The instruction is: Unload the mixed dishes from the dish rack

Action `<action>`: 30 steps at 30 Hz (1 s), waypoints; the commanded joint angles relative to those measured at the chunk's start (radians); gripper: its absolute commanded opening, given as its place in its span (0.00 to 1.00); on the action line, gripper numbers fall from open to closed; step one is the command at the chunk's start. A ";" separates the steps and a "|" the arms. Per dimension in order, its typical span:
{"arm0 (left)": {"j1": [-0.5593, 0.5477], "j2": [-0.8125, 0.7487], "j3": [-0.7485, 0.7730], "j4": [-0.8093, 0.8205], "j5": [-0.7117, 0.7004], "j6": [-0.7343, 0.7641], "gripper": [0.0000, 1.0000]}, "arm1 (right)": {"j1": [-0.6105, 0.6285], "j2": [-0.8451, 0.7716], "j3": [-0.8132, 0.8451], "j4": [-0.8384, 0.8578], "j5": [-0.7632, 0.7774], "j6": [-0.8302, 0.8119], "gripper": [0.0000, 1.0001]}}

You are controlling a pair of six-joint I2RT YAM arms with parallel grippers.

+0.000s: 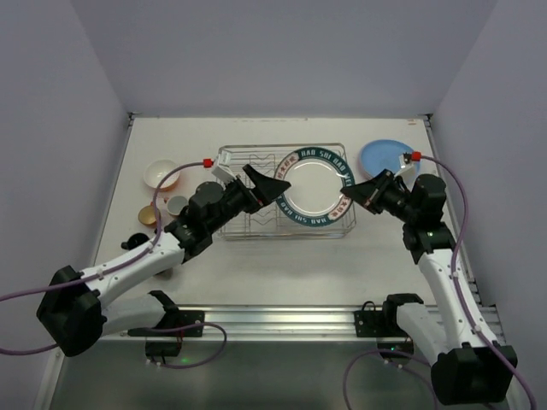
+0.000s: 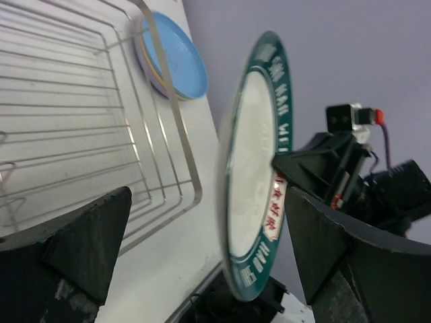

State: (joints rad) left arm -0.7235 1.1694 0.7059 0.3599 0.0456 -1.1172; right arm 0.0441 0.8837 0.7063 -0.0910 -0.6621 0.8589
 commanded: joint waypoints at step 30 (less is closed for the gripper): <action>0.004 -0.685 -0.016 -0.788 -0.497 0.793 1.00 | -0.546 0.794 0.328 0.143 0.338 0.038 0.00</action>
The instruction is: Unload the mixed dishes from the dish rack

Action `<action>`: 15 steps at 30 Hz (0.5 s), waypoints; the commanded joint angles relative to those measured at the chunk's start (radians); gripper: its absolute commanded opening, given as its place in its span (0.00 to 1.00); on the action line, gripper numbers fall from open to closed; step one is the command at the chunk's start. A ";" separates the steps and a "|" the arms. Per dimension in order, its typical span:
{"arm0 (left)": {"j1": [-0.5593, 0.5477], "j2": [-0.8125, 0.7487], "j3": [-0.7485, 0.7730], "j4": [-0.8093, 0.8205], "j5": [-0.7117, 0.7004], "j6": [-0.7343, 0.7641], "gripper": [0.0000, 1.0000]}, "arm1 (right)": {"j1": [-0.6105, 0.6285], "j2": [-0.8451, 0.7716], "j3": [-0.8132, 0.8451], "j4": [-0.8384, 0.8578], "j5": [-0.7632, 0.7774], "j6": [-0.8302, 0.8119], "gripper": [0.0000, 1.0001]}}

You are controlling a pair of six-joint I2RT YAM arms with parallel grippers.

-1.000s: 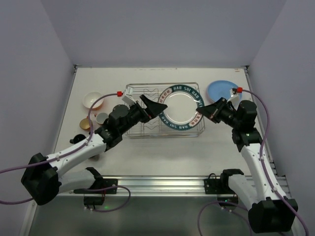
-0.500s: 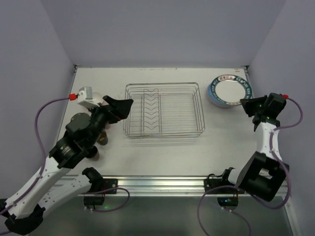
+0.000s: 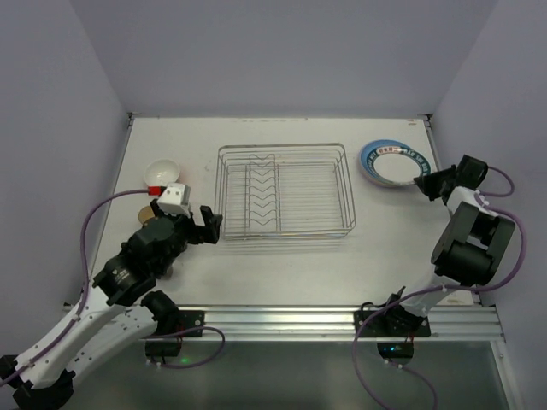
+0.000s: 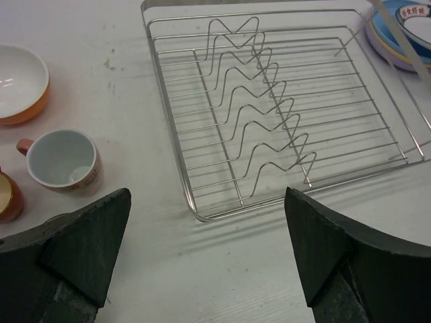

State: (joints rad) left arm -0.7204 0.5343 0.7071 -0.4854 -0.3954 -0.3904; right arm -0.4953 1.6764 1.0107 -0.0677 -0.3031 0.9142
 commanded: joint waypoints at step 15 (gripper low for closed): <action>0.003 -0.138 -0.051 0.083 -0.074 0.111 1.00 | -0.005 0.054 -0.032 0.220 -0.087 0.006 0.00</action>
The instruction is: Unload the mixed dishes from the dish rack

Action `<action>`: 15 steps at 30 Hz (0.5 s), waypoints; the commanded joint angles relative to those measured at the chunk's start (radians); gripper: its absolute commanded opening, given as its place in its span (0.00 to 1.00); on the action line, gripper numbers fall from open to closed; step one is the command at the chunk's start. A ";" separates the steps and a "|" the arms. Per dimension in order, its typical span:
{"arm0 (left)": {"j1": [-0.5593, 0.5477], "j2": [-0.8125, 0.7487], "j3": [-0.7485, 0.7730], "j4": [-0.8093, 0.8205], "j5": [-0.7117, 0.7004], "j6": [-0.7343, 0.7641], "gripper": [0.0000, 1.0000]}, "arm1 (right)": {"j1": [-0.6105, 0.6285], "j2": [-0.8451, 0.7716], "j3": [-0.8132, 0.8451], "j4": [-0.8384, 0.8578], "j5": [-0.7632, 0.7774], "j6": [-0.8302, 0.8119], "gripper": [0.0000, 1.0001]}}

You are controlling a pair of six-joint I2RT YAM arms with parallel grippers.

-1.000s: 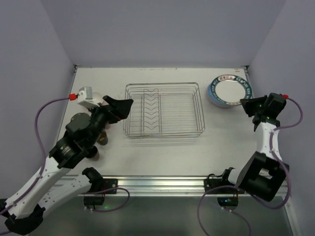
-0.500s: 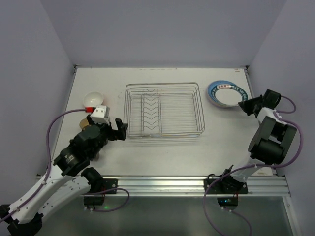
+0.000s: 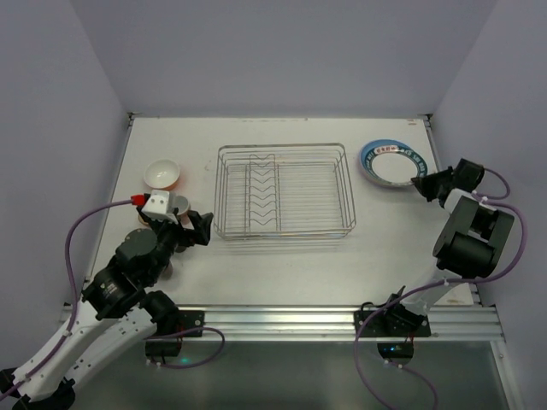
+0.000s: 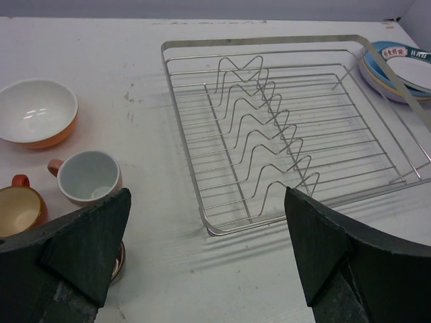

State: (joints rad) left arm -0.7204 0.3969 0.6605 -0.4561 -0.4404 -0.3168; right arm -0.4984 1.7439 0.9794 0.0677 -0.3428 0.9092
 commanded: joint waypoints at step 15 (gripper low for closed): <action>0.003 -0.030 -0.027 0.076 -0.038 0.045 1.00 | 0.001 0.029 0.007 0.130 -0.085 0.002 0.00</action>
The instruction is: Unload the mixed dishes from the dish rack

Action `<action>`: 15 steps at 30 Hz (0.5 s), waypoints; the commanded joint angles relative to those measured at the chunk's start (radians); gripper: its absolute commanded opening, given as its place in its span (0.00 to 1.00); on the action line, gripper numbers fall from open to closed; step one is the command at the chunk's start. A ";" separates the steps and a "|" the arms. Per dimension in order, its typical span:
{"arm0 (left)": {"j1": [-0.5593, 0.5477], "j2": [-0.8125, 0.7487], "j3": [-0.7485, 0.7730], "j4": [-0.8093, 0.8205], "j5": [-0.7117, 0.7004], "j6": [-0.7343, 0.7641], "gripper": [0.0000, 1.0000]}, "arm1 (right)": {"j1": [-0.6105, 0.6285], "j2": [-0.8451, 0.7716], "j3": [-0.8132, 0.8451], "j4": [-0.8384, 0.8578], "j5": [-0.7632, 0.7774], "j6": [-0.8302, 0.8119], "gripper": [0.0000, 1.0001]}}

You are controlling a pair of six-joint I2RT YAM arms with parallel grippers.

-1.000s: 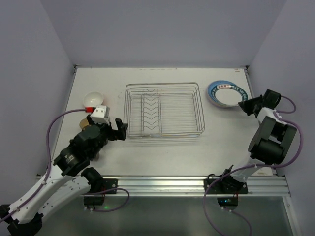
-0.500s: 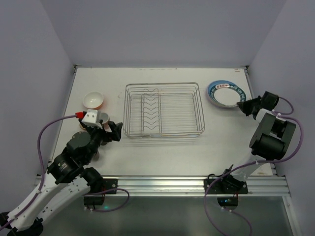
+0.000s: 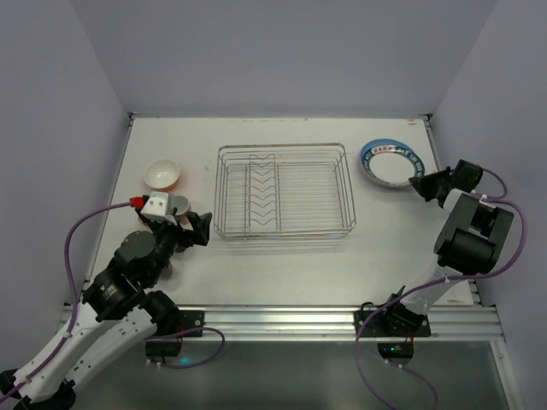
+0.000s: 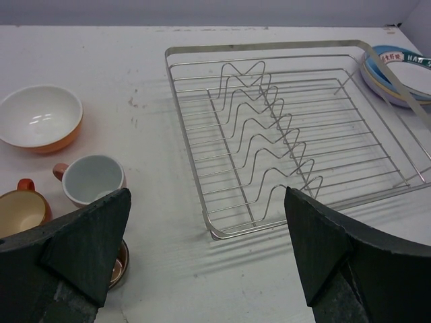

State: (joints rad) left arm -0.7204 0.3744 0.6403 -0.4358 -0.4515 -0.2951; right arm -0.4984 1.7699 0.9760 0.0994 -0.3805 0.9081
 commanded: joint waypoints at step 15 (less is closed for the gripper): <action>0.001 -0.040 -0.002 0.026 -0.030 0.016 1.00 | 0.047 -0.013 0.076 -0.009 -0.012 -0.040 0.61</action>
State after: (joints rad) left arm -0.7204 0.3431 0.6395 -0.4347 -0.4610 -0.2947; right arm -0.4660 1.7893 1.0050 0.1074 -0.4099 0.8932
